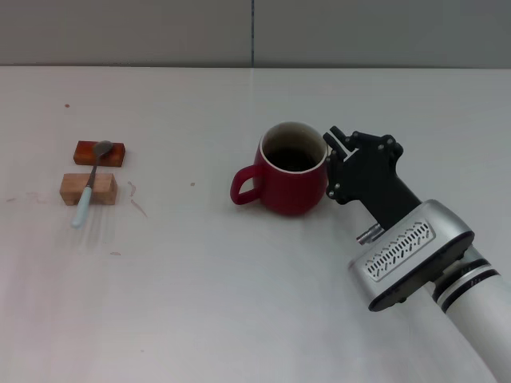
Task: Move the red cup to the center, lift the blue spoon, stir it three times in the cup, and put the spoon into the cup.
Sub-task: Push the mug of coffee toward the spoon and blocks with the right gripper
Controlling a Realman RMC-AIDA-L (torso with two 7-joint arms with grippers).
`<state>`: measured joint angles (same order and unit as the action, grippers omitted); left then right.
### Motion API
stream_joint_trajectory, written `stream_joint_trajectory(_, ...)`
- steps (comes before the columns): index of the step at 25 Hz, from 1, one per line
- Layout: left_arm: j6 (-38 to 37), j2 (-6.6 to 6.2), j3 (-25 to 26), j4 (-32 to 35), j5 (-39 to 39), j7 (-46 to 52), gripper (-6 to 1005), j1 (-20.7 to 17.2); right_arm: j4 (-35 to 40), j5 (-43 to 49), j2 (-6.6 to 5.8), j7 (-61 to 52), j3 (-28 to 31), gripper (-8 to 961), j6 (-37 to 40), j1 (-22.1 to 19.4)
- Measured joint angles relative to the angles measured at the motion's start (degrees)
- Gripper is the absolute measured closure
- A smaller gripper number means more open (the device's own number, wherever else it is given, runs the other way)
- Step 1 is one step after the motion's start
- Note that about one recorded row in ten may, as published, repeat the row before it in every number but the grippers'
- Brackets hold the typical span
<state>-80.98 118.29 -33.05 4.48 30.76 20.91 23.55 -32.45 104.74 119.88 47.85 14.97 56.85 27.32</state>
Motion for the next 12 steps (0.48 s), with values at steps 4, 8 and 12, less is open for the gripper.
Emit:
stream_joint_trajectory(4, 0.0, 0.08, 0.0, 0.0, 0.0, 0.0, 158, 0.1, -0.9, 0.1, 0.00, -1.4, -0.8, 888, -0.3, 0.3)
stream_joint_trajectory(8, 0.0, 0.09, 0.0, -0.3, 0.0, 0.0, 157, 0.3, -1.5, 0.1, 0.00, -2.1, -0.8, 888, -0.3, 0.4)
stream_joint_trajectory(12, 0.0, 0.09, 0.0, -0.4, 0.0, 0.0, 157, 0.4, -1.9, 1.6, 0.00, -3.6, -0.9, 888, -0.3, 0.5)
